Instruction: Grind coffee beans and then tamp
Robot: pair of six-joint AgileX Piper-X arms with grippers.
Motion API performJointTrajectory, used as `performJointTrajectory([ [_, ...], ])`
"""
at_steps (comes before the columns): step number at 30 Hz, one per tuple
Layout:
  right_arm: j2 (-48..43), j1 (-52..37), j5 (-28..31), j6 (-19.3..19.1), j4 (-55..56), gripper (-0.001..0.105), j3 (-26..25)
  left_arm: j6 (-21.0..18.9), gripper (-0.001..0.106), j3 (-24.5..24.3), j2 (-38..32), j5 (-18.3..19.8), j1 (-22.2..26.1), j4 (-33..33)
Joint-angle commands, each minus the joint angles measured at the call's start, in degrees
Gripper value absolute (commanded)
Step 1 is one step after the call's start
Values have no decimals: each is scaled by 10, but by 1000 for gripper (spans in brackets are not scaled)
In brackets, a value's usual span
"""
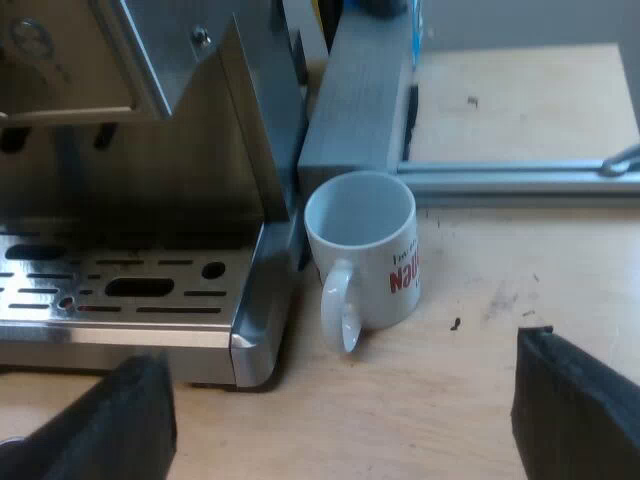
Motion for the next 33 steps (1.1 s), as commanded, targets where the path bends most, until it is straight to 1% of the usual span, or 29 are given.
performJointTrajectory([
  [1,-44,0,-3,-7,2,70,4,0,69,1,-53,-10,-3,23],
  [2,-60,0,-3,-7,7,70,4,0,69,1,-80,-10,-3,38],
  [3,-78,0,-3,-6,11,70,4,0,69,1,-83,-11,-3,46],
  [5,-92,0,-3,-2,22,70,5,3,69,-11,-74,-12,2,83],
  [6,-88,0,-3,-3,42,70,-2,3,69,-11,-74,-16,1,85],
  [11,-89,0,-11,-4,42,70,11,6,69,-5,-74,-23,1,69],
  [14,-89,0,-11,-4,25,70,24,6,69,9,-74,-22,1,26],
  [15,-89,0,-9,-4,13,70,33,6,69,20,-74,-22,1,1],
  [16,-89,0,-5,-4,7,70,38,6,69,26,-74,-22,1,-9],
  [18,-88,0,14,-4,-14,70,60,3,69,59,-74,-24,1,-64],
  [19,-86,0,15,-2,-16,70,64,1,69,65,-74,-26,1,-77],
  [21,-87,0,15,-2,-17,70,83,-17,69,99,-74,-39,1,-118],
  [24,-87,0,15,16,-17,70,99,-22,69,143,-74,-53,1,-154],
  [28,-87,0,15,19,-17,70,117,-22,69,188,-73,-53,1,-173],
  [29,-87,0,15,19,-17,70,127,-22,69,205,-73,-53,1,-175],
  [33,-87,0,15,19,1,70,157,-22,69,246,-73,-52,1,-175],
])
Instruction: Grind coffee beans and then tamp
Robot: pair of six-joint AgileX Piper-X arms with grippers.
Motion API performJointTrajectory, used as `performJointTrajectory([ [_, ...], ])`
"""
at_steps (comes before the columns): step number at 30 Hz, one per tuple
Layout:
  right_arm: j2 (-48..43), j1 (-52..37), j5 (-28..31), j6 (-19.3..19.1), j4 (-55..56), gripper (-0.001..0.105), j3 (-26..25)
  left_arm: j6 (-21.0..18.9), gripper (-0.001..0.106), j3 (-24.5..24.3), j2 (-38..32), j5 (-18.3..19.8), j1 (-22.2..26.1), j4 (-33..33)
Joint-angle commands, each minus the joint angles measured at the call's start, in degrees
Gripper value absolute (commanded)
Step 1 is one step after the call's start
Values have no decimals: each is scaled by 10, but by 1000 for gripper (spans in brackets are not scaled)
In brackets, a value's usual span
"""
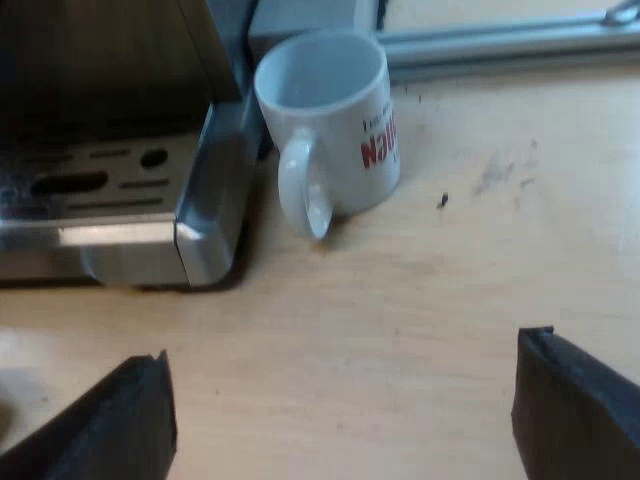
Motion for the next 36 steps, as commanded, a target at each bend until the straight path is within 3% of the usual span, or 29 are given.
performJointTrajectory([
  [1,-25,0,1,0,17,70,11,-8,69,16,-75,-8,-1,-12],
  [13,-25,0,21,6,36,70,26,-7,69,19,-75,-6,-1,-19],
  [17,-25,0,21,14,36,70,26,-5,69,25,-75,13,-1,-34],
  [36,-25,0,21,14,36,70,26,3,69,36,-79,13,-5,-55],
])
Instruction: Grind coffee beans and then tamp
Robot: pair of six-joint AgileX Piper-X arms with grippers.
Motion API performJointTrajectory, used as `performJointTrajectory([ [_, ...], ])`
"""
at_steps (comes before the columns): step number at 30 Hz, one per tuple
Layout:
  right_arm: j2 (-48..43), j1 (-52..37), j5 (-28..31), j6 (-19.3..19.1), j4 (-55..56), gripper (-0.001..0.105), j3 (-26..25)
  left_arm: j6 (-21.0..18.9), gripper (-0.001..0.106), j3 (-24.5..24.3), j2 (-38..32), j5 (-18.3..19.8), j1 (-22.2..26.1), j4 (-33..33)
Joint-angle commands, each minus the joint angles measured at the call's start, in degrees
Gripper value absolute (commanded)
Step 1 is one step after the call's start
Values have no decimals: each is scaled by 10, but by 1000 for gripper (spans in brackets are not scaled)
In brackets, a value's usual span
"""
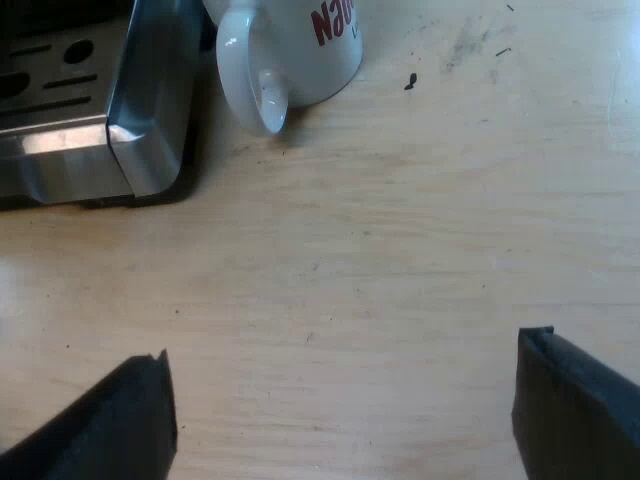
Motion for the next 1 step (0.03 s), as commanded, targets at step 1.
performJointTrajectory([
  [1,-26,0,-1,0,0,70,-5,3,69,0,-79,3,-6,-9],
])
